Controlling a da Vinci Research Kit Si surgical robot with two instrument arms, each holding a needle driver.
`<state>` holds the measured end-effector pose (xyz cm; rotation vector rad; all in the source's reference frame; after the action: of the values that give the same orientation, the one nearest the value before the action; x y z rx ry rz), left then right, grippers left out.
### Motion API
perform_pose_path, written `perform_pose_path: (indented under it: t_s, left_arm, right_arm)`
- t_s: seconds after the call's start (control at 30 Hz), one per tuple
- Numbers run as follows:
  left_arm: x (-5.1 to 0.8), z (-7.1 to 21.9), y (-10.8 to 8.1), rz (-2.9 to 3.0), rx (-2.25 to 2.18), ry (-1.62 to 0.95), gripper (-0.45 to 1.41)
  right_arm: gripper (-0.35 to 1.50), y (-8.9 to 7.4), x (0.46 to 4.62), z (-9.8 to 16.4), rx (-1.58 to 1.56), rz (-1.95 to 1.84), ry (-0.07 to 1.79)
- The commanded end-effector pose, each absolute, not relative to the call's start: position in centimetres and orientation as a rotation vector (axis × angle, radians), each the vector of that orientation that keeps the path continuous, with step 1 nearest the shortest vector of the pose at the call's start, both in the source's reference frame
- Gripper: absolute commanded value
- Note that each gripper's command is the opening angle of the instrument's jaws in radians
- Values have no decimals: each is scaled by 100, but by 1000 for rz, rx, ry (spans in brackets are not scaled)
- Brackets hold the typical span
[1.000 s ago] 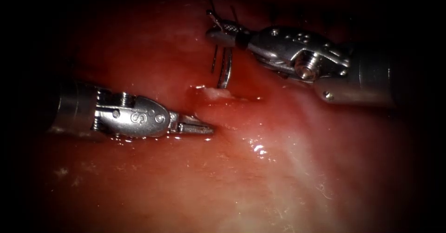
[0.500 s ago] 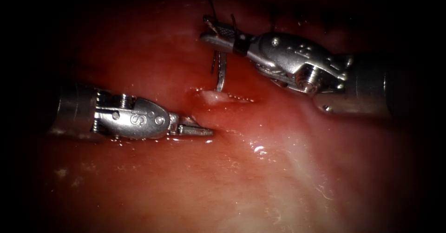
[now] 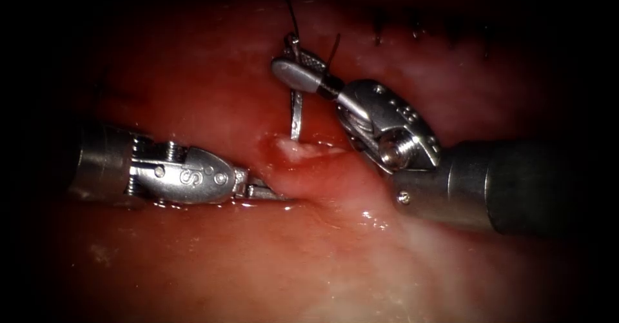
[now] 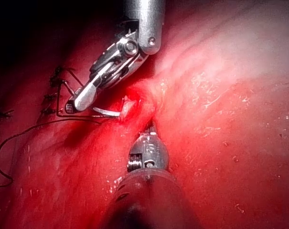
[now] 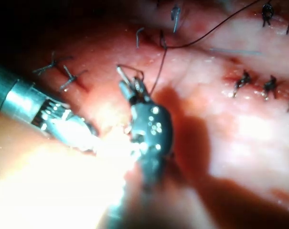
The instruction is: Wound Closure
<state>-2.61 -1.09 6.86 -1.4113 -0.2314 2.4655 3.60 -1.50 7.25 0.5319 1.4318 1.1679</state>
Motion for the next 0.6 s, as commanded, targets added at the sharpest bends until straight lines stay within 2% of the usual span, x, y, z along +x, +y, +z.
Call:
perform_pose_path:
  t_s: [0.03,0.23,0.6]
  left_arm:
    - [-267,691,-111,2465,-1412,-231,-43]
    - [-267,691,-111,2465,-1412,-231,-42]
    - [-268,691,-111,2465,-1412,-231,-42]
  right_arm:
    - [-35,-158,367,722,577,1195,1417]
    - [-35,-170,367,712,667,1256,1353]
    - [-35,-187,380,703,800,1315,1343]
